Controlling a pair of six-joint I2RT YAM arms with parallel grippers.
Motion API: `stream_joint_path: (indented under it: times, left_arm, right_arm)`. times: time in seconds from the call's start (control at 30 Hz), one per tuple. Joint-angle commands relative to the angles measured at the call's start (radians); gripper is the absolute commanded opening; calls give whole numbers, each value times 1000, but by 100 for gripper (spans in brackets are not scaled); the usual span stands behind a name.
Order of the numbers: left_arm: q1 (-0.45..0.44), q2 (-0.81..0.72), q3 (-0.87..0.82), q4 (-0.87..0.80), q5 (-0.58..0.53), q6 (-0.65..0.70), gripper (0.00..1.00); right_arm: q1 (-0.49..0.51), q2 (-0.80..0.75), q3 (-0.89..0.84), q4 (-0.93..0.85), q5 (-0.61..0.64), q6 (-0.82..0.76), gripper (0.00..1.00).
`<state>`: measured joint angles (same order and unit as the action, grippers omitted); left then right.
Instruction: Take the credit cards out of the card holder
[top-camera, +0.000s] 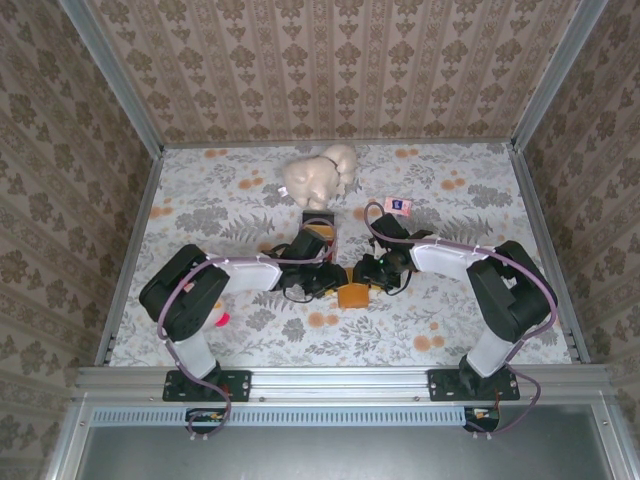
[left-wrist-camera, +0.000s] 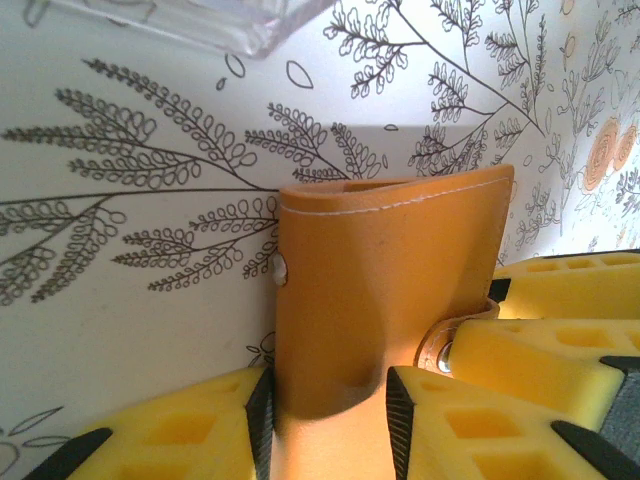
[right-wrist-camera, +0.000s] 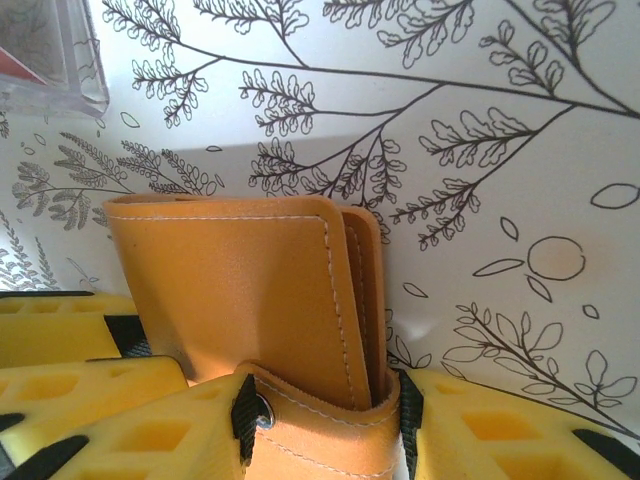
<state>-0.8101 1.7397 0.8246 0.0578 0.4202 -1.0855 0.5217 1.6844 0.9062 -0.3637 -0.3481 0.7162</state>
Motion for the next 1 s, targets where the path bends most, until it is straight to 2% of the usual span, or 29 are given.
stream_joint_path:
  times: [0.0, 0.17, 0.33, 0.6, 0.97]
  left_arm:
    - [3, 15, -22, 74, 27, 2, 37]
    - [15, -19, -76, 249, 55, 18, 37]
    - [19, -53, -83, 285, 70, 54, 36]
    - [32, -82, -116, 354, 67, 53, 27]
    - [22, -79, -138, 449, 109, 35, 27]
  right_arm:
    - [8, 34, -4, 1, -9, 25, 44]
    - [8, 27, 6, -10, 3, 3, 44]
    - [8, 22, 16, -3, -5, 2, 45]
    - [8, 18, 35, -2, 4, -10, 45]
    - [8, 8, 11, 77, -40, 11, 44]
